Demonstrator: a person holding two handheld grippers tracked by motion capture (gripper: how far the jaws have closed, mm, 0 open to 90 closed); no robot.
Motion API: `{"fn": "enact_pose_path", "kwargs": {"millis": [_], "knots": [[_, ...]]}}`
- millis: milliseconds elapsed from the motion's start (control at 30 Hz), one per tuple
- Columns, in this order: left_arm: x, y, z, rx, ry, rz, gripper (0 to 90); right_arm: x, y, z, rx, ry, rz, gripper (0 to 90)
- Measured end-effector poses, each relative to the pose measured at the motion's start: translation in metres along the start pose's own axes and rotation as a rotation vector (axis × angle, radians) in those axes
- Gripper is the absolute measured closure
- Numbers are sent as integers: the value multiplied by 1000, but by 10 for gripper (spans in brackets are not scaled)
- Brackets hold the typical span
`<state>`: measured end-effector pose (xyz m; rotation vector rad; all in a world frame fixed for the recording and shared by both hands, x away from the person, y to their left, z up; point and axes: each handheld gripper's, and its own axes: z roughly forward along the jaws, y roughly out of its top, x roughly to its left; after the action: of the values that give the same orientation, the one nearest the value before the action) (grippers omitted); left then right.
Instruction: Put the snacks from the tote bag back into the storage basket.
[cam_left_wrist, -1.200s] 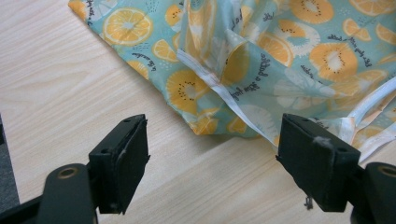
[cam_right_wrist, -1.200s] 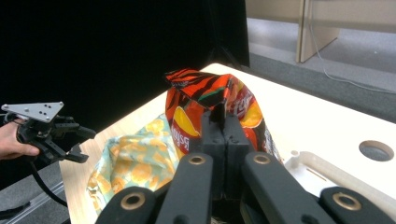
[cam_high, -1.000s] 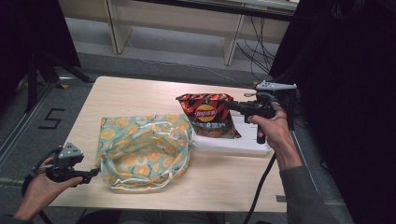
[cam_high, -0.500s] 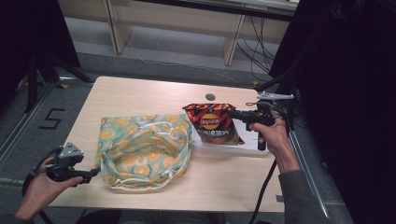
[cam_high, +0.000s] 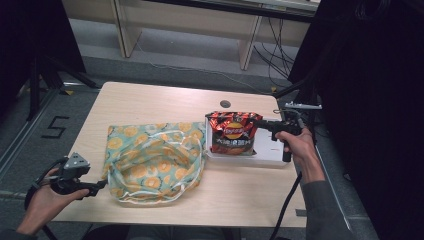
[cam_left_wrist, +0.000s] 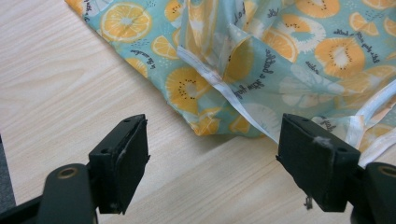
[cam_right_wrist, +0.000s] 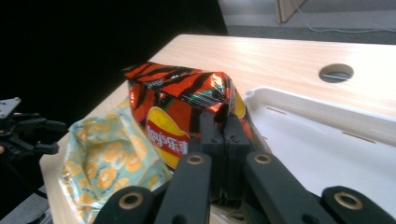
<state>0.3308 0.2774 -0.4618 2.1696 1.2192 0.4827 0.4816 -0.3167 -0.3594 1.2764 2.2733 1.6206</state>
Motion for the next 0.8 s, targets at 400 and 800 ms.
{"fn": "enact_pose_path", "kwargs": {"millis": [400, 800], "knots": [[-1, 0, 1, 8, -11, -2, 238, -17, -3, -2, -3, -77, 49, 882], [0, 0, 1, 16, -19, 13, 239, -13, 5, 16, -2, -226, 26, 853]]}}
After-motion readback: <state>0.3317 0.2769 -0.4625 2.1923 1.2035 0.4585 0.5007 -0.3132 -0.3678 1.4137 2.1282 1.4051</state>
